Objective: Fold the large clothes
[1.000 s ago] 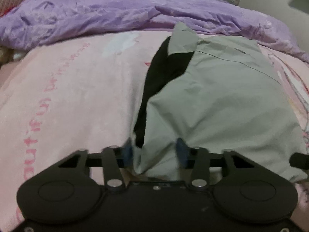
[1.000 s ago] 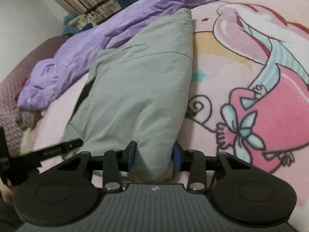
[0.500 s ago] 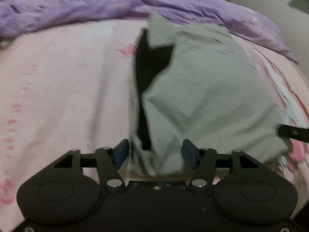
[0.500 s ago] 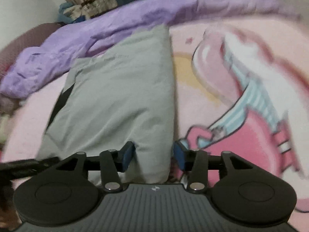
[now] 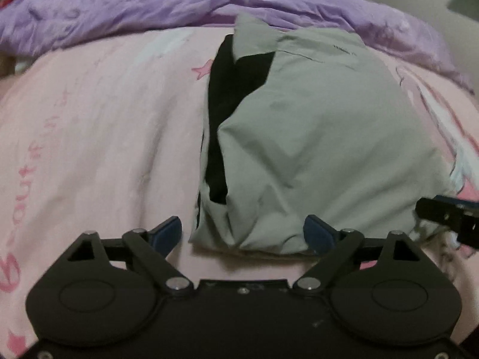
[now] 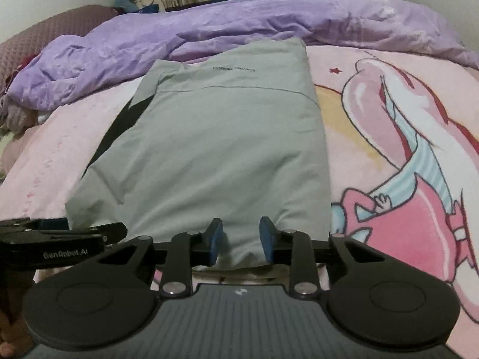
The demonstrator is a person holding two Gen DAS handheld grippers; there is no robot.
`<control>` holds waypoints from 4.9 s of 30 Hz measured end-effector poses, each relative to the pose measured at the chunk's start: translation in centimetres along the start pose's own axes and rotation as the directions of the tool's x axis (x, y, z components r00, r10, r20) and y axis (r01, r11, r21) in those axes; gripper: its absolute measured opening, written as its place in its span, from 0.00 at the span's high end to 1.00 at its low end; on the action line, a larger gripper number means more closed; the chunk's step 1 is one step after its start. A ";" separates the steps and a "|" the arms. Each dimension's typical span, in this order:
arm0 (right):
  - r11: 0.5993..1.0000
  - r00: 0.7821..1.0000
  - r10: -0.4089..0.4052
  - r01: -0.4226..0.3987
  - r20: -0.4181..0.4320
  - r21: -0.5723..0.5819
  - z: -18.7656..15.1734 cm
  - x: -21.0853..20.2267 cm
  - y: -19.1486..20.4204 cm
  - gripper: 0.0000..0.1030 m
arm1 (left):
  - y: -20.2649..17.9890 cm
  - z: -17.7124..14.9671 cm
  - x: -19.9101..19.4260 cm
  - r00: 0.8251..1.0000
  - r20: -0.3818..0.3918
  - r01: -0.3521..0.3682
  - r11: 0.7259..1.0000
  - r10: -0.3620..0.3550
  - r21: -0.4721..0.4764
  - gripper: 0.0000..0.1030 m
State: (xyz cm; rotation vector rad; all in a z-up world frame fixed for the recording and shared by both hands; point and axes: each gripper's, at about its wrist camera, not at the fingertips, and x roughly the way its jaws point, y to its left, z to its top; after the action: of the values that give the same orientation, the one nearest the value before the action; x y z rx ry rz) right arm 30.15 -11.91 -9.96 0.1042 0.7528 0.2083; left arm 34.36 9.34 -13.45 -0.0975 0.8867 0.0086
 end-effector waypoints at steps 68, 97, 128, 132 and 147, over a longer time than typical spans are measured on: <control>0.949 0.963 0.268 -0.263 -0.006 0.173 7.3 8.9 -8.5 0.00 | -0.8 11.2 9.8 0.965 -0.036 0.262 0.964 -0.260 0.042 0.00; 0.995 0.986 0.103 -0.104 0.133 0.002 11.4 0.2 -2.8 0.70 | -0.8 10.2 2.3 0.919 0.255 0.301 0.953 -0.301 0.043 0.83; 0.982 0.945 -0.187 0.169 0.269 0.087 9.7 -12.3 -20.5 0.70 | -24.9 13.5 4.0 0.790 0.148 0.559 0.799 -0.595 0.222 0.83; 0.976 0.935 -0.218 0.205 0.279 0.078 8.6 -13.1 -23.2 0.69 | -27.9 13.3 4.8 0.774 0.123 0.578 0.773 -0.620 0.260 0.83; 0.886 0.955 -0.255 0.169 0.151 0.431 -0.7 -6.9 -36.8 0.37 | -28.1 10.5 11.5 0.834 0.180 0.489 0.849 -0.522 0.198 0.31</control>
State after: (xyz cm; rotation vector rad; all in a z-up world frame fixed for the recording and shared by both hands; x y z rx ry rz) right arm 30.32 -49.32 -12.03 0.4396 0.5878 -0.1763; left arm 51.13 -18.09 -13.50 -0.1923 0.6057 -0.5361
